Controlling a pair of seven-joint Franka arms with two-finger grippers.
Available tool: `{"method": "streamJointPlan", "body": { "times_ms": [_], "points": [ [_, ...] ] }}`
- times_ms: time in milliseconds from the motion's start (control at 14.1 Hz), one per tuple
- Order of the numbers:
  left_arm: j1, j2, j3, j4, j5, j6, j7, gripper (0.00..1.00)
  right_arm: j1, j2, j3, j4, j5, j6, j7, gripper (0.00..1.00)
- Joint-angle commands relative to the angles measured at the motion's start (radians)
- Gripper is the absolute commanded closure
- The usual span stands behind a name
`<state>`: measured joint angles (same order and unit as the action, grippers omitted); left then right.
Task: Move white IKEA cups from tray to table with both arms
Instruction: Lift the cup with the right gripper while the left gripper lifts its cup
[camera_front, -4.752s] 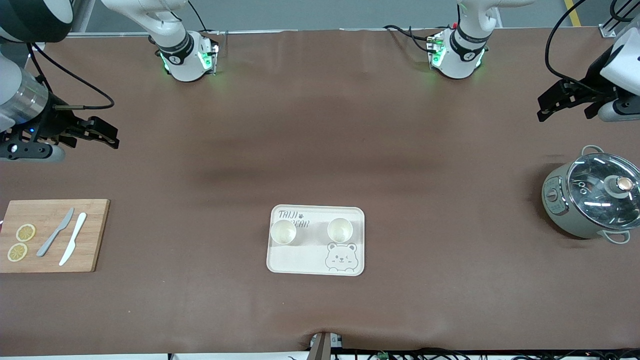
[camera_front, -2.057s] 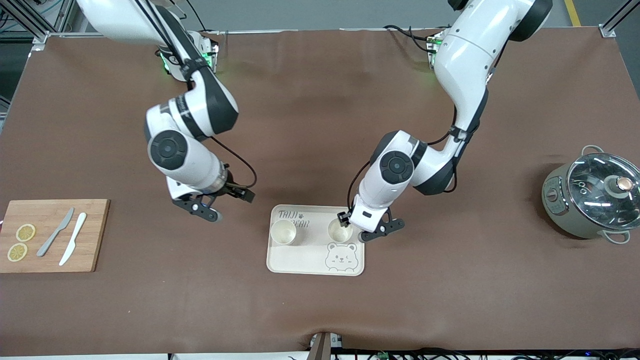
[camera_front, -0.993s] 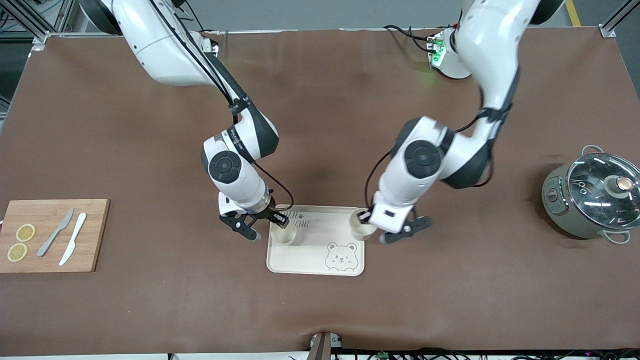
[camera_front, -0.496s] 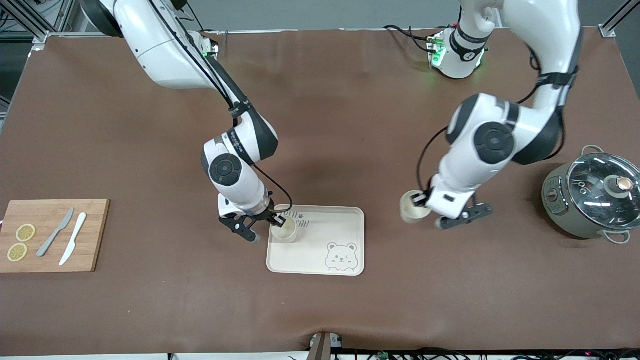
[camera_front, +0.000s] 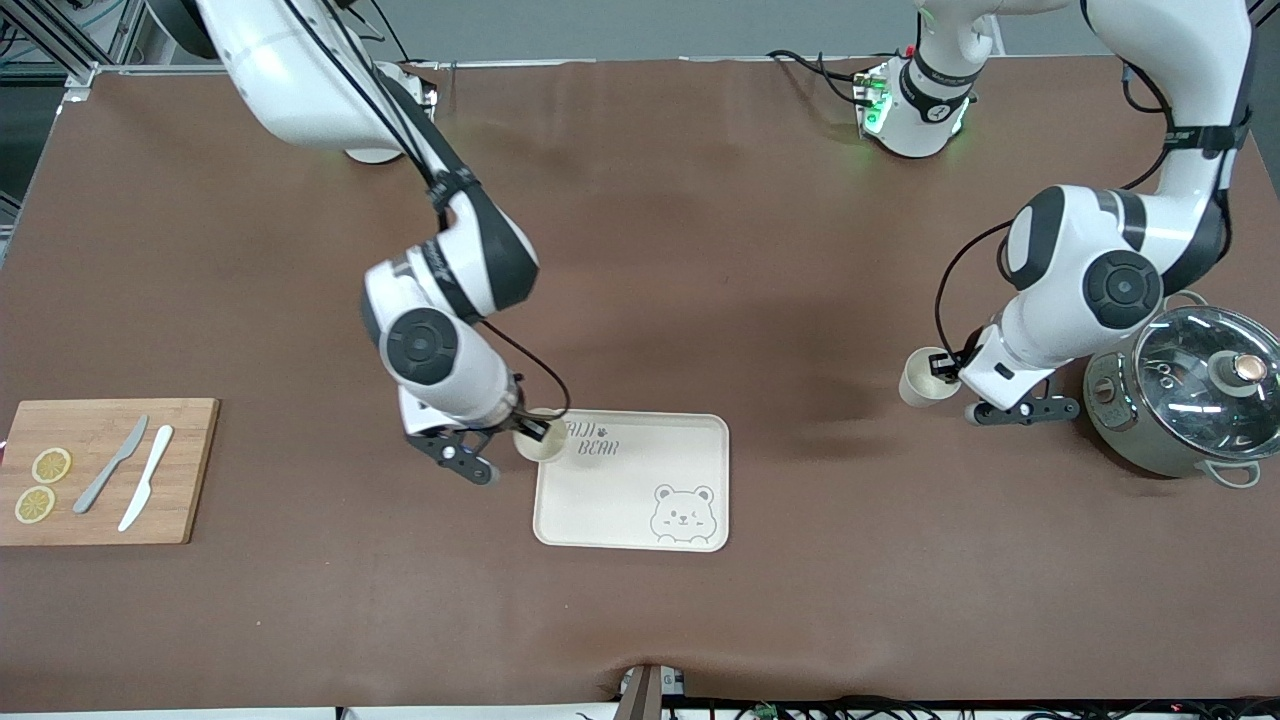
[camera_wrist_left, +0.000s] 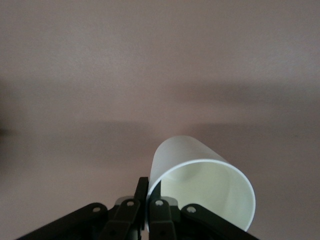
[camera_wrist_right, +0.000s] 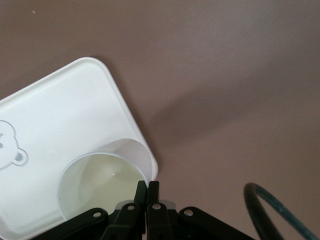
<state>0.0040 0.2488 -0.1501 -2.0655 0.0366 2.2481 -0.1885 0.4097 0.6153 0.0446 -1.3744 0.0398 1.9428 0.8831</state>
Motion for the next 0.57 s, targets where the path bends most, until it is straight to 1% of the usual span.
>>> {"method": "streamJointPlan", "body": {
  "times_ms": [0,142,284,355,426,496],
  "points": [
    [0.056,-0.056,-0.014,-0.162,0.017,0.122,0.084,1.0,-0.08,-0.171,0.008,-0.225,-0.015,0.01,-0.178,1.0],
    [0.071,-0.042,-0.014,-0.173,0.017,0.125,0.15,1.0,-0.138,-0.257,0.008,-0.361,-0.018,0.027,-0.329,1.0],
    [0.071,-0.002,-0.012,-0.171,0.017,0.125,0.19,1.0,-0.202,-0.351,0.004,-0.524,-0.018,0.111,-0.467,1.0],
    [0.073,0.007,-0.012,-0.168,0.017,0.127,0.19,1.0,-0.23,-0.386,0.0,-0.602,-0.018,0.172,-0.536,1.0],
    [0.07,0.009,-0.012,-0.165,0.016,0.127,0.189,1.0,-0.25,-0.402,-0.02,-0.664,-0.018,0.223,-0.6,1.0],
    [0.071,0.009,-0.012,-0.162,0.016,0.127,0.187,0.87,-0.259,-0.402,-0.064,-0.699,-0.018,0.261,-0.672,1.0]
  ]
}}
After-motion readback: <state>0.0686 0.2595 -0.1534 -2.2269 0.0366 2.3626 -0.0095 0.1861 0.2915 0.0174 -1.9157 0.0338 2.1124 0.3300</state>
